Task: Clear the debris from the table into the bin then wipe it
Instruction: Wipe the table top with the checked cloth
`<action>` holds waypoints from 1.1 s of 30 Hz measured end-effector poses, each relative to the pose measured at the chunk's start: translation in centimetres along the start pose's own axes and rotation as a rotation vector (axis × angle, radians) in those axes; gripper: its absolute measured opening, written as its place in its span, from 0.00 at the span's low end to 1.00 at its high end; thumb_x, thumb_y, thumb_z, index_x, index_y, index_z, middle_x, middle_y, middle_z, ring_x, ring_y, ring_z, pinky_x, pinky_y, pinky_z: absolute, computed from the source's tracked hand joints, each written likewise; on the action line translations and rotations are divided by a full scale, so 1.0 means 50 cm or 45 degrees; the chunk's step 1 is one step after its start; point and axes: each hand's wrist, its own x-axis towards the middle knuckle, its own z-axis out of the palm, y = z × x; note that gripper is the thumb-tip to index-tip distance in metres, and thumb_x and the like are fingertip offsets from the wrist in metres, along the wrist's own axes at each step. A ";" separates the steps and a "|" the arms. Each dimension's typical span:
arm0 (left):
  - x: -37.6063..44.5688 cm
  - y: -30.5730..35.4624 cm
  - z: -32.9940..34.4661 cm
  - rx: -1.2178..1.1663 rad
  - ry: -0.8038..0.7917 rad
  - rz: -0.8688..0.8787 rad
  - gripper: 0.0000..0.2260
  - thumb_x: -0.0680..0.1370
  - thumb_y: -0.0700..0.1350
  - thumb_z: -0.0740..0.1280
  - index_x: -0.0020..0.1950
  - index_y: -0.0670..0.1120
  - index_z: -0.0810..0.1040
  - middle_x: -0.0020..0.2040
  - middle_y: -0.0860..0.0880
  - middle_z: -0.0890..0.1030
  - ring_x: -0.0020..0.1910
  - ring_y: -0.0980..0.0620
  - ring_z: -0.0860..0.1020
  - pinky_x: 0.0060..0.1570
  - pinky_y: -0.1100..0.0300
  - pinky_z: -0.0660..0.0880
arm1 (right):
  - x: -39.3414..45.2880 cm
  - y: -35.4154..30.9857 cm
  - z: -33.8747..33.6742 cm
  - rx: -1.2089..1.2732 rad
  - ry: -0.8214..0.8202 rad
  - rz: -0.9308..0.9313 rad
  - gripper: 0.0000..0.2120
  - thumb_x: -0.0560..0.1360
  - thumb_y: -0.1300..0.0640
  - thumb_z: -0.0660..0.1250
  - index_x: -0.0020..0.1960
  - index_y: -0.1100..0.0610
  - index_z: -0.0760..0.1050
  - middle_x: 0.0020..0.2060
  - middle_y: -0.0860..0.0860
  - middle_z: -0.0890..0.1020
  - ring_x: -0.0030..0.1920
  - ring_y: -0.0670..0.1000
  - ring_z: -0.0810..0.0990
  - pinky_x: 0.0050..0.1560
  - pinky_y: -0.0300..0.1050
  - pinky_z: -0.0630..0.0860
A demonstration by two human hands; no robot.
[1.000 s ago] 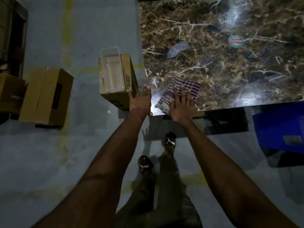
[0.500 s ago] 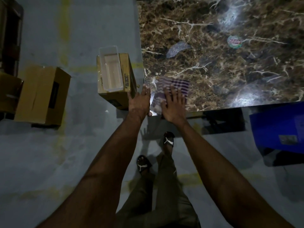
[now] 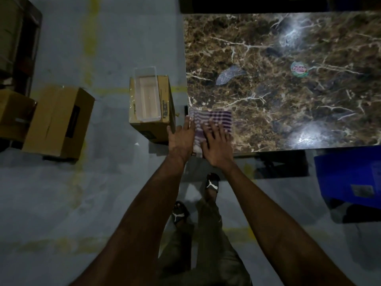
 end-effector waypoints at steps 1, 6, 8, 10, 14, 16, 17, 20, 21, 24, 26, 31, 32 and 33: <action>0.002 -0.001 0.002 -0.023 0.009 -0.002 0.40 0.79 0.44 0.70 0.85 0.47 0.50 0.85 0.47 0.50 0.76 0.41 0.67 0.75 0.30 0.58 | -0.021 0.013 0.000 -0.013 -0.018 -0.053 0.30 0.84 0.43 0.51 0.84 0.45 0.52 0.84 0.51 0.53 0.83 0.59 0.49 0.80 0.62 0.51; 0.015 -0.020 -0.006 -0.145 -0.072 -0.003 0.61 0.63 0.49 0.86 0.84 0.47 0.48 0.85 0.48 0.52 0.80 0.43 0.62 0.76 0.32 0.56 | -0.031 0.089 -0.023 -0.022 0.020 0.042 0.30 0.84 0.38 0.50 0.84 0.41 0.50 0.84 0.49 0.52 0.84 0.56 0.47 0.80 0.61 0.50; 0.017 -0.022 -0.007 -0.133 -0.068 0.004 0.63 0.63 0.52 0.86 0.84 0.46 0.46 0.85 0.47 0.51 0.82 0.44 0.58 0.77 0.32 0.53 | 0.029 0.077 -0.021 -0.006 0.073 0.126 0.31 0.83 0.39 0.49 0.84 0.43 0.49 0.84 0.50 0.51 0.83 0.58 0.47 0.80 0.62 0.48; 0.018 -0.019 -0.006 -0.093 -0.043 0.004 0.63 0.63 0.52 0.85 0.84 0.45 0.44 0.85 0.47 0.49 0.83 0.44 0.53 0.78 0.33 0.50 | 0.081 0.037 -0.011 -0.019 0.096 0.166 0.31 0.83 0.40 0.48 0.85 0.45 0.50 0.84 0.52 0.52 0.83 0.60 0.48 0.80 0.64 0.48; 0.019 -0.012 -0.007 -0.070 0.005 -0.023 0.59 0.67 0.50 0.82 0.85 0.46 0.45 0.85 0.48 0.49 0.84 0.46 0.49 0.78 0.33 0.48 | 0.045 -0.013 0.006 -0.043 0.014 -0.075 0.30 0.84 0.42 0.49 0.84 0.47 0.53 0.83 0.53 0.56 0.83 0.61 0.53 0.79 0.62 0.54; 0.019 -0.008 -0.012 -0.137 0.014 -0.027 0.51 0.73 0.53 0.78 0.85 0.47 0.47 0.85 0.48 0.50 0.84 0.46 0.50 0.78 0.32 0.48 | 0.003 0.015 -0.009 -0.046 -0.041 -0.138 0.29 0.85 0.41 0.51 0.84 0.45 0.53 0.84 0.50 0.55 0.83 0.59 0.52 0.80 0.60 0.54; 0.018 -0.005 -0.016 -0.176 0.018 -0.023 0.48 0.75 0.56 0.75 0.85 0.48 0.48 0.85 0.48 0.51 0.84 0.46 0.50 0.77 0.33 0.47 | -0.004 0.032 -0.021 -0.038 -0.062 -0.146 0.29 0.85 0.41 0.52 0.84 0.45 0.53 0.84 0.49 0.54 0.83 0.58 0.51 0.80 0.60 0.55; 0.016 0.001 -0.028 -0.160 -0.040 -0.053 0.53 0.71 0.55 0.79 0.85 0.48 0.46 0.85 0.47 0.51 0.84 0.46 0.49 0.78 0.32 0.46 | 0.046 0.049 -0.053 -0.031 -0.062 -0.071 0.30 0.84 0.41 0.54 0.84 0.44 0.53 0.84 0.49 0.54 0.83 0.58 0.51 0.80 0.59 0.53; 0.017 0.001 -0.031 -0.138 -0.061 -0.067 0.58 0.68 0.53 0.82 0.85 0.47 0.44 0.85 0.47 0.50 0.84 0.46 0.49 0.78 0.33 0.46 | 0.074 0.039 -0.057 -0.026 -0.041 -0.020 0.30 0.84 0.42 0.55 0.84 0.44 0.52 0.84 0.50 0.53 0.83 0.58 0.50 0.80 0.59 0.52; 0.014 0.000 -0.038 -0.113 -0.109 -0.087 0.62 0.66 0.52 0.84 0.85 0.47 0.42 0.85 0.47 0.48 0.84 0.45 0.47 0.79 0.33 0.46 | 0.134 -0.002 -0.057 -0.018 -0.052 -0.004 0.31 0.85 0.45 0.54 0.85 0.45 0.49 0.84 0.52 0.50 0.84 0.58 0.47 0.81 0.60 0.49; 0.016 -0.001 -0.037 -0.112 -0.111 -0.103 0.61 0.66 0.52 0.83 0.85 0.47 0.42 0.85 0.47 0.48 0.84 0.45 0.47 0.79 0.33 0.47 | 0.134 0.005 -0.051 -0.050 -0.101 -0.110 0.30 0.86 0.44 0.52 0.85 0.45 0.47 0.84 0.51 0.47 0.84 0.58 0.45 0.82 0.60 0.48; 0.017 -0.006 -0.047 -0.138 -0.151 -0.104 0.62 0.66 0.51 0.83 0.85 0.49 0.42 0.85 0.49 0.48 0.84 0.44 0.47 0.79 0.32 0.48 | 0.091 0.099 -0.087 -0.075 -0.175 -0.227 0.30 0.84 0.39 0.49 0.84 0.41 0.45 0.84 0.49 0.49 0.84 0.57 0.46 0.81 0.61 0.52; 0.015 -0.005 -0.053 -0.124 -0.162 -0.099 0.62 0.66 0.50 0.83 0.85 0.48 0.41 0.85 0.49 0.47 0.84 0.44 0.46 0.79 0.33 0.47 | 0.099 0.108 -0.094 -0.065 -0.154 -0.173 0.30 0.84 0.40 0.50 0.84 0.41 0.45 0.84 0.49 0.49 0.84 0.57 0.46 0.81 0.62 0.52; 0.017 -0.005 -0.056 -0.121 -0.175 -0.094 0.61 0.67 0.49 0.82 0.85 0.49 0.39 0.85 0.49 0.46 0.84 0.44 0.45 0.79 0.33 0.46 | 0.119 0.110 -0.099 -0.035 -0.126 -0.106 0.31 0.84 0.40 0.51 0.84 0.41 0.46 0.84 0.49 0.50 0.84 0.58 0.47 0.81 0.63 0.52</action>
